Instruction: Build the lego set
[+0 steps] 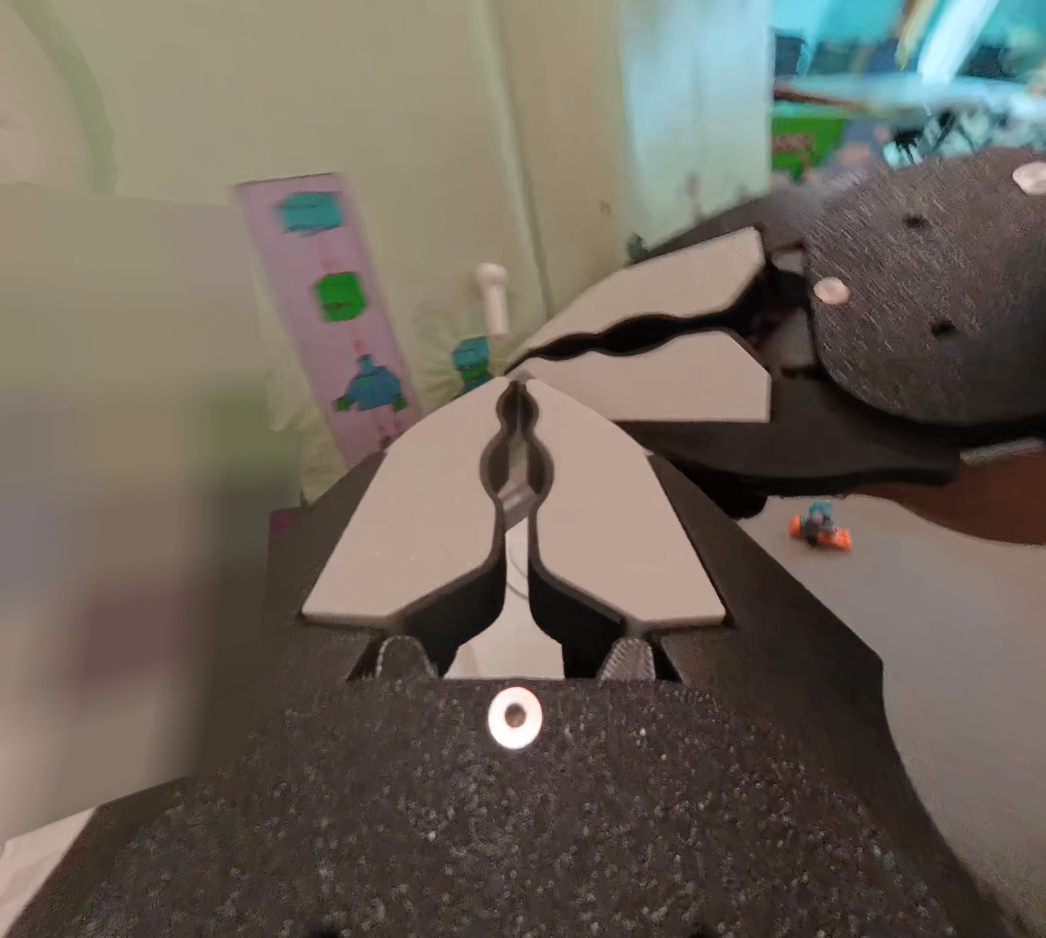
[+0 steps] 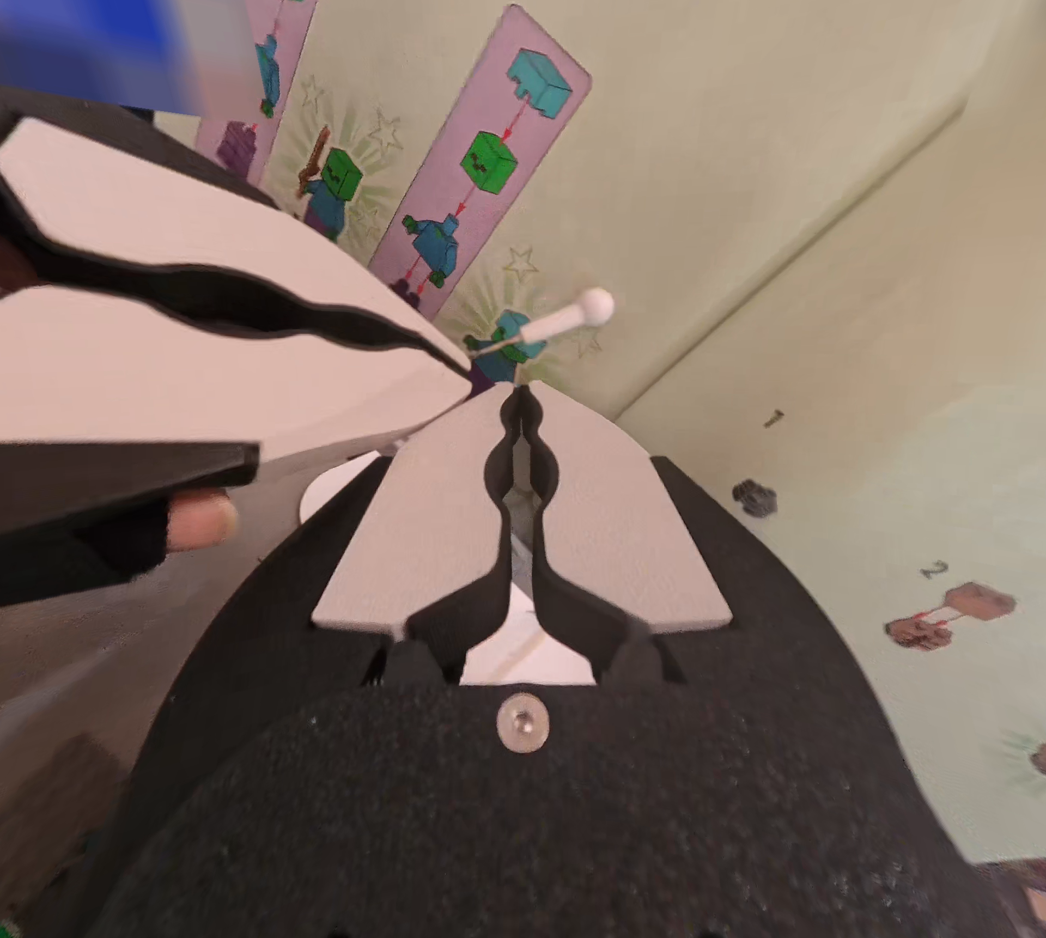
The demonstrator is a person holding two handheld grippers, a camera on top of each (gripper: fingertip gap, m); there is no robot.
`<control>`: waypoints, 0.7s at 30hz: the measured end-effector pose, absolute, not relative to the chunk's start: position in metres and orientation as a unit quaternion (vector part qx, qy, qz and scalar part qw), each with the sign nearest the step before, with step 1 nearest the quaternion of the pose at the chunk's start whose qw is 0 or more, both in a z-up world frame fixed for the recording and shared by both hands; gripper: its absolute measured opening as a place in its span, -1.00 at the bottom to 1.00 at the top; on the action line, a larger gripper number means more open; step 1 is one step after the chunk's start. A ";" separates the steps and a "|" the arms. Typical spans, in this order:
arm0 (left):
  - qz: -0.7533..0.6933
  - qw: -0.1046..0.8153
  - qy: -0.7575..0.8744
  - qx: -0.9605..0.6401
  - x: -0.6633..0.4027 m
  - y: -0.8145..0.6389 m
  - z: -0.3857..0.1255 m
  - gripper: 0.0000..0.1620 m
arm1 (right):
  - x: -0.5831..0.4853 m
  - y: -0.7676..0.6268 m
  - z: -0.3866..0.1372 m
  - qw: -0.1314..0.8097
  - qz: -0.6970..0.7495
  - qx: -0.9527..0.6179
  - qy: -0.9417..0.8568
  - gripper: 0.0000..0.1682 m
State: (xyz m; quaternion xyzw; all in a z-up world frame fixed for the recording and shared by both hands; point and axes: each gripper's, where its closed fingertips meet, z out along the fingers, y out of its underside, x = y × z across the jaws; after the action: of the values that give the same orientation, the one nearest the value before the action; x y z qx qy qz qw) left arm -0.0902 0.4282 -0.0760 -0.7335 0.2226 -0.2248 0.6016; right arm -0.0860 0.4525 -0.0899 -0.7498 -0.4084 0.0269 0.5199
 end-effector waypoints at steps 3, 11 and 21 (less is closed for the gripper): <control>-0.206 0.602 0.270 -0.723 -0.079 0.424 -0.076 -1.00 | -0.076 0.453 -0.086 0.541 0.055 -0.752 -0.373 -1.00; -0.149 0.603 0.309 -0.720 -0.074 0.415 -0.090 -0.98 | -0.046 0.440 -0.065 0.573 0.073 -0.735 -0.356 -1.00; 0.016 0.643 0.310 -0.700 -0.087 0.440 -0.078 -0.85 | -0.015 0.454 -0.063 0.573 0.052 -0.746 -0.337 -0.97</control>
State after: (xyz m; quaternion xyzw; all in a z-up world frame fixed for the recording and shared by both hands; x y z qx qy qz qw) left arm -0.0869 0.4397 -0.0778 -0.6999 0.3101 0.0156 0.6432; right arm -0.0149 0.4538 -0.0633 -0.7455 -0.3368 0.0518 0.5728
